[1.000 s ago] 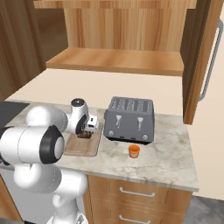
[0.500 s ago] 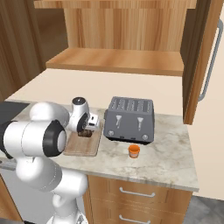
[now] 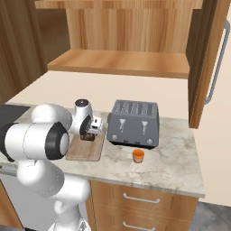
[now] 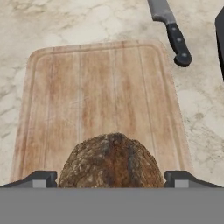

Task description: Pick the bread, place it on the cutting board, pick the jam, place it on the counter, and close the cabinet.

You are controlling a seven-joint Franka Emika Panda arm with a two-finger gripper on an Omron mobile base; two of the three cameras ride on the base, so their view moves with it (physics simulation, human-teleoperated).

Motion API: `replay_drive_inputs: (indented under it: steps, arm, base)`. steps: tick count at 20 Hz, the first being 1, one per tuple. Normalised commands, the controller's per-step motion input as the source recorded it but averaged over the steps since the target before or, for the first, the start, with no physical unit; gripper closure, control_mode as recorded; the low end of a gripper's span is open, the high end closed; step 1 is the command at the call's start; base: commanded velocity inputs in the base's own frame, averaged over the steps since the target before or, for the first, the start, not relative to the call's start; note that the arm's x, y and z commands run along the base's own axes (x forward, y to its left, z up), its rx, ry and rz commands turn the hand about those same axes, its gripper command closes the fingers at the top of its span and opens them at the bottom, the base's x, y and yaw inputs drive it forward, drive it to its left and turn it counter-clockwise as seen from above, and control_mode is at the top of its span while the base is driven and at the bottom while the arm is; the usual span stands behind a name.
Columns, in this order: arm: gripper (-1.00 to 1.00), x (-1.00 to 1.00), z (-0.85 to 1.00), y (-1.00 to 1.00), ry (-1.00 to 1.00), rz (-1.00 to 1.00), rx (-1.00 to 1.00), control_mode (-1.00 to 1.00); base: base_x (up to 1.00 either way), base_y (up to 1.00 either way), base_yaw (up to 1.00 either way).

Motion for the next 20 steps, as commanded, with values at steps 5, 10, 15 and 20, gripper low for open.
replay_drive_inputs:
  steps: [5, 10, 15, 20]
  arm:
    - [-1.00, 0.00, -0.02, 0.01, 0.01, 0.00, 0.00, -1.00]
    - [-1.00, -0.05, 0.00, 0.00, 0.01, 0.00, 0.00, -1.00]
    - [-1.00, -0.20, 0.00, 0.02, 0.00, 0.00, 0.00, -1.00]
    - [-1.00, -0.23, 0.00, 0.00, 0.00, 0.00, 0.00, -1.00]
  base:
    - [0.00, 0.00, 0.00]
    - [0.00, 0.00, 0.00]
    - [0.00, 0.00, 0.00]
    - [0.00, 0.00, 0.00]
